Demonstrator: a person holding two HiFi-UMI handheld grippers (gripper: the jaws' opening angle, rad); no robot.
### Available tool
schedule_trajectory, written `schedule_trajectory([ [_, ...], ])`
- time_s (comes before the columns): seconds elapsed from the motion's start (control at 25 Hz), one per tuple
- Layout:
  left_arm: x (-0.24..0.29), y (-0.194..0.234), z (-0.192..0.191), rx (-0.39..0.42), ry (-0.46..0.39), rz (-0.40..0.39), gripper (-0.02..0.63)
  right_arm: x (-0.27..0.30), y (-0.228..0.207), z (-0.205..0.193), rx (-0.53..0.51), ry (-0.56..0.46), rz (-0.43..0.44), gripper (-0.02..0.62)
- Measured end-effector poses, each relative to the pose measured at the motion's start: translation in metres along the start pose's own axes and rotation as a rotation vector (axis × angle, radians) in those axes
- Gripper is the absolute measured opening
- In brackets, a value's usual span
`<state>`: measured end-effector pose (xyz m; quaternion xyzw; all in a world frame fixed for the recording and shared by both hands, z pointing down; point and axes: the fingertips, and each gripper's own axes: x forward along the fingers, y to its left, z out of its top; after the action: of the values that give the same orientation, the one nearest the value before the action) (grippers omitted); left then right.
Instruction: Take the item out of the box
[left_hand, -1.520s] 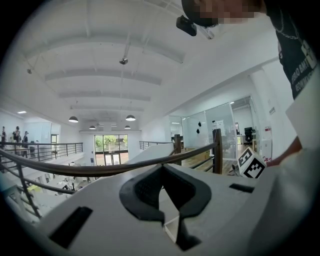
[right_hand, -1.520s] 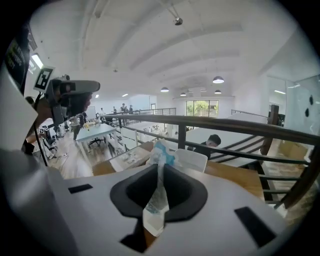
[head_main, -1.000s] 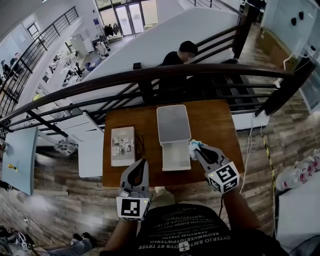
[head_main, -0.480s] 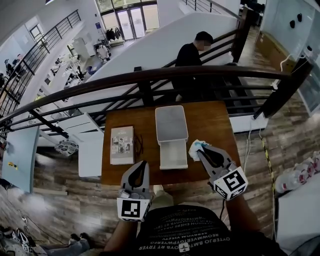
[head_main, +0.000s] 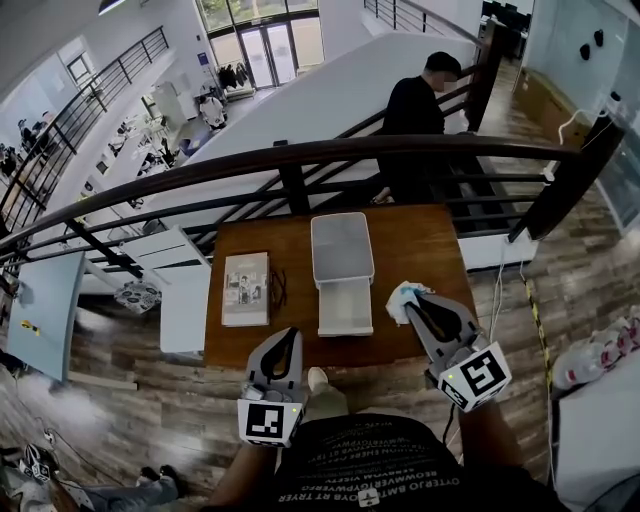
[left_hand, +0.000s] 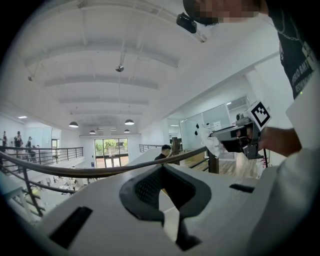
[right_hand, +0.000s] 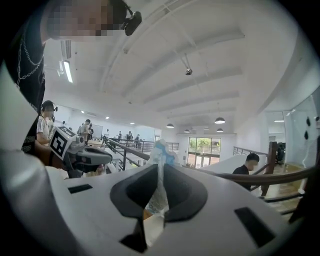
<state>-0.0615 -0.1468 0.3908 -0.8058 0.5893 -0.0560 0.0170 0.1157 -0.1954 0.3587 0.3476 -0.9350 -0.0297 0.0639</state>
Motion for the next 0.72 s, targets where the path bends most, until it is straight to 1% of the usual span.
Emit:
schedule_trajectory([
  [0.12, -0.004, -0.01, 0.0, 0.003, 0.012, -0.007, 0.006, -0.01, 0.0, 0.001, -0.002, -0.004, -0.005, 0.032],
  [0.24, -0.007, -0.017, 0.006, 0.011, -0.006, -0.013, 0.006, -0.018, 0.001, 0.0, 0.001, -0.005, -0.009, 0.032],
  [0.36, -0.012, -0.022, 0.008, 0.007, -0.007, -0.014, 0.006, -0.024, 0.003, -0.001, 0.006, -0.006, -0.008, 0.032],
  [0.6, -0.019, -0.027, 0.004, 0.009, 0.027, -0.014, 0.006, -0.03, 0.008, -0.003, 0.02, -0.013, 0.003, 0.032],
  [0.72, -0.016, -0.025, 0.004, 0.017, 0.017, -0.013, 0.006, -0.026, 0.006, -0.009, 0.025, -0.01, 0.004, 0.032],
])
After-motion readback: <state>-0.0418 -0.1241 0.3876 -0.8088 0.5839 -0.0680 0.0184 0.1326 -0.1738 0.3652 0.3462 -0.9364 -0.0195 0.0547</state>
